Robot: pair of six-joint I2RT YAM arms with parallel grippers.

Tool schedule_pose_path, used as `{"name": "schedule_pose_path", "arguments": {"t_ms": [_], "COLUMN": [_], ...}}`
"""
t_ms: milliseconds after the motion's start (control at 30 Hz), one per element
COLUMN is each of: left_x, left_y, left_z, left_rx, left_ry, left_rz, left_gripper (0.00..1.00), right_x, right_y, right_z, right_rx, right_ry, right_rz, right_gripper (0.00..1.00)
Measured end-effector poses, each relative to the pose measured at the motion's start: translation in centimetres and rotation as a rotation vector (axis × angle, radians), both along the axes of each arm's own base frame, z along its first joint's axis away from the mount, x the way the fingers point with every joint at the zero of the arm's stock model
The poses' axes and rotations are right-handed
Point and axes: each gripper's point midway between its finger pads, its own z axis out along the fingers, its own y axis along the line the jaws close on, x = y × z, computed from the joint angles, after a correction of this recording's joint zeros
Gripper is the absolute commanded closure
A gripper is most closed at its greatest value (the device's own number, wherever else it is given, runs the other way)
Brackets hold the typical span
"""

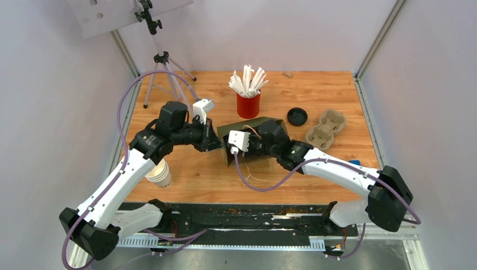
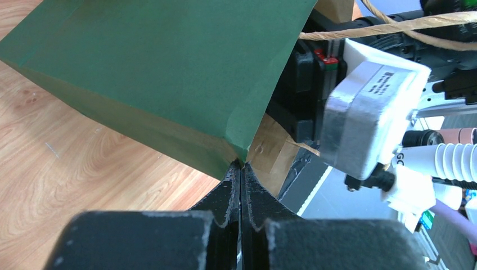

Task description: Pack the takeout coffee

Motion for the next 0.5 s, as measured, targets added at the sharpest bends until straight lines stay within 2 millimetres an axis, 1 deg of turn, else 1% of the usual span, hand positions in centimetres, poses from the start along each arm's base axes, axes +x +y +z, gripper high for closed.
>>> {"name": "schedule_pose_path", "arguments": {"t_ms": [267, 500], "left_x": [0.0, -0.2], "left_y": [-0.1, -0.3], "left_z": [0.2, 0.3], "left_rx": [-0.011, -0.022], "left_ry": [0.005, 0.018], "left_rz": [0.0, -0.003], "left_gripper": [1.0, 1.0], "right_x": [-1.2, -2.1], "right_y": [-0.8, -1.5], "right_z": [1.8, 4.0], "right_rx": [0.024, 0.057], "right_ry": [0.034, 0.041], "right_rz": [0.001, -0.005], "right_gripper": [0.77, 0.74]}}
